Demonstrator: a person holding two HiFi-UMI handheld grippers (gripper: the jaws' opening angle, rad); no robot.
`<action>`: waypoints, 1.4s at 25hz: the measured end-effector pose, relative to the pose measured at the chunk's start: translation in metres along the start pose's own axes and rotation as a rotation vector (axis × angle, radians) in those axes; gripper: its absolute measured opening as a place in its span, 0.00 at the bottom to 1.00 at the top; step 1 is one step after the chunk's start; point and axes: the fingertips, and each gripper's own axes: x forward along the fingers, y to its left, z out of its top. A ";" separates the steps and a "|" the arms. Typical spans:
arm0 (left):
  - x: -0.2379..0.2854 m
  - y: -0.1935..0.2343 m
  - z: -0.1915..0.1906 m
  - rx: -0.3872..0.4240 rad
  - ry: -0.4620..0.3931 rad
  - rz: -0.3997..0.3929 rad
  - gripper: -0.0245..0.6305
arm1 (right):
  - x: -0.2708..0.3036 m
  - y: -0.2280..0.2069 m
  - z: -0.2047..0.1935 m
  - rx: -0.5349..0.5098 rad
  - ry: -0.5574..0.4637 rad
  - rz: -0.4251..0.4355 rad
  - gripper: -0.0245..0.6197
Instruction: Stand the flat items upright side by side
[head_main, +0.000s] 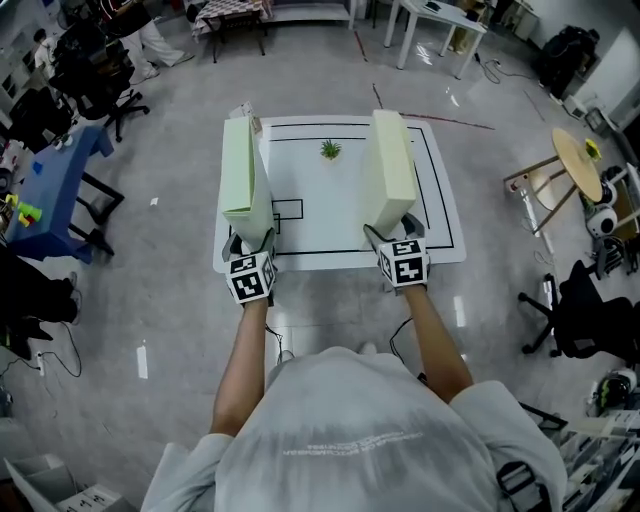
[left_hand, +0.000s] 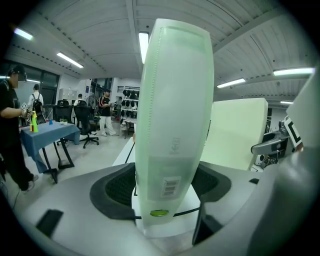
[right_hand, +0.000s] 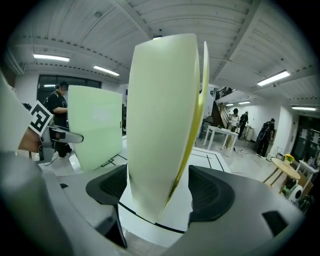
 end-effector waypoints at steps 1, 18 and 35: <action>0.001 0.001 0.000 0.002 -0.004 -0.002 0.57 | 0.004 0.000 -0.001 -0.004 0.010 0.003 0.67; 0.002 -0.025 -0.001 0.005 0.007 -0.083 0.55 | 0.013 0.022 -0.028 0.062 0.034 0.099 0.57; 0.007 -0.109 -0.006 0.061 0.047 -0.241 0.55 | 0.012 0.056 -0.024 0.051 0.034 0.128 0.57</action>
